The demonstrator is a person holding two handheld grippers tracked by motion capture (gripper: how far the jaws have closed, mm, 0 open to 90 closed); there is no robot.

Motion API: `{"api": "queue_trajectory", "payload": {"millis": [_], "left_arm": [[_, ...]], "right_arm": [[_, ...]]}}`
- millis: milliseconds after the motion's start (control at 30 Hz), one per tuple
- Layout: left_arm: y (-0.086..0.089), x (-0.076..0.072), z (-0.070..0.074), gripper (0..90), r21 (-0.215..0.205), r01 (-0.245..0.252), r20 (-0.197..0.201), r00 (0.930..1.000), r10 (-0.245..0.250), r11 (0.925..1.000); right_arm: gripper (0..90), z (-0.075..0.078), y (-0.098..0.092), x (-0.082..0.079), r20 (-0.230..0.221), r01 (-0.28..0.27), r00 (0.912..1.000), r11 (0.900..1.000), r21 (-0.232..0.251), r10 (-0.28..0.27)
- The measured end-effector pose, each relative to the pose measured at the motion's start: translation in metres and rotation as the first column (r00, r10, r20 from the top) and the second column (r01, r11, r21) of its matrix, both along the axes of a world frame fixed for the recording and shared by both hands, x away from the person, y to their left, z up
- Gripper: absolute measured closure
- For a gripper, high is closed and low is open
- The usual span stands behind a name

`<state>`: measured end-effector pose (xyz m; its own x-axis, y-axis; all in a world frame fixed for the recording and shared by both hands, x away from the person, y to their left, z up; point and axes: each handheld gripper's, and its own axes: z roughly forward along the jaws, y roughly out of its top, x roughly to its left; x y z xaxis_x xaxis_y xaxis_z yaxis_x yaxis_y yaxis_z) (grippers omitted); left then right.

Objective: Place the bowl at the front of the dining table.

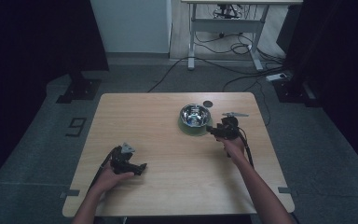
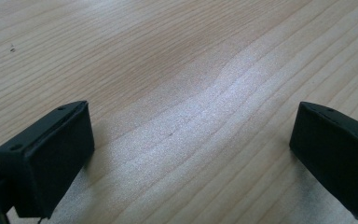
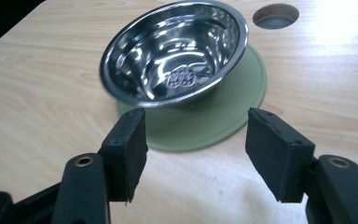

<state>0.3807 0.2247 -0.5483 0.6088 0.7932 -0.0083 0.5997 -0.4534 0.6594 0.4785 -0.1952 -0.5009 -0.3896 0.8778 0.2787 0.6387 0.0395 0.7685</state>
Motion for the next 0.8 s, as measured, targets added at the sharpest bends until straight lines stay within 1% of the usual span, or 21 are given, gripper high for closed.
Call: {"api": "queue_trajectory", "payload": {"millis": [67,133,233,267,333,400,433,533,667,800], "left_arm": [[0.0,0.0,0.0,0.0,0.0,0.0,0.0,1.0,0.0,1.0],[0.0,0.0,0.0,0.0,0.0,0.0,0.0,1.0,0.0,1.0],[0.0,0.0,0.0,0.0,0.0,-0.001,0.0,1.0,0.001,1.0],[0.0,0.0,0.0,0.0,0.0,-0.002,0.0,1.0,0.002,1.0],[0.0,0.0,0.0,0.0,0.0,-0.002,0.0,1.0,0.002,1.0],[0.0,0.0,0.0,0.0,0.0,-0.002,0.0,1.0,0.002,1.0],[0.0,0.0,0.0,0.0,0.0,-0.002,0.001,1.0,0.002,1.0],[0.0,0.0,0.0,0.0,0.0,-0.002,0.001,1.0,0.002,1.0],[0.0,0.0,0.0,0.0,0.0,-0.003,0.0,1.0,0.003,1.0],[0.0,0.0,0.0,0.0,0.0,-0.004,0.001,1.0,0.004,1.0]], "right_arm": [[38.2,0.001,-0.001,-0.008,-0.006,-0.011,0.9999,1.0,0.0,0.011],[38.6,0.0,-0.002,-0.015,0.003,-0.015,0.9999,1.0,0.0,0.015],[38.1,-0.001,-0.002,-0.023,-0.006,-0.033,0.9994,0.999,-0.005,0.033],[38.3,-0.002,-0.002,-0.027,0.001,-0.034,0.9994,0.999,-0.007,0.034],[38.2,-0.003,-0.002,-0.033,-0.002,-0.041,0.9992,0.999,-0.009,0.041],[37.7,-0.002,-0.001,-0.039,-0.009,-0.05,0.9987,0.999,-0.016,0.05],[37.9,-0.001,-0.001,-0.042,-0.003,-0.053,0.9986,0.998,-0.016,0.053],[37.9,0.0,-0.002,-0.052,-0.005,-0.066,0.9978,0.998,-0.017,0.066],[37.6,-0.002,-0.001,-0.068,-0.016,-0.09,0.9959,0.995,-0.035,0.089],[37.4,-0.005,0.0,-0.08,-0.026,-0.113,0.9934,0.992,-0.048,0.112]]}}
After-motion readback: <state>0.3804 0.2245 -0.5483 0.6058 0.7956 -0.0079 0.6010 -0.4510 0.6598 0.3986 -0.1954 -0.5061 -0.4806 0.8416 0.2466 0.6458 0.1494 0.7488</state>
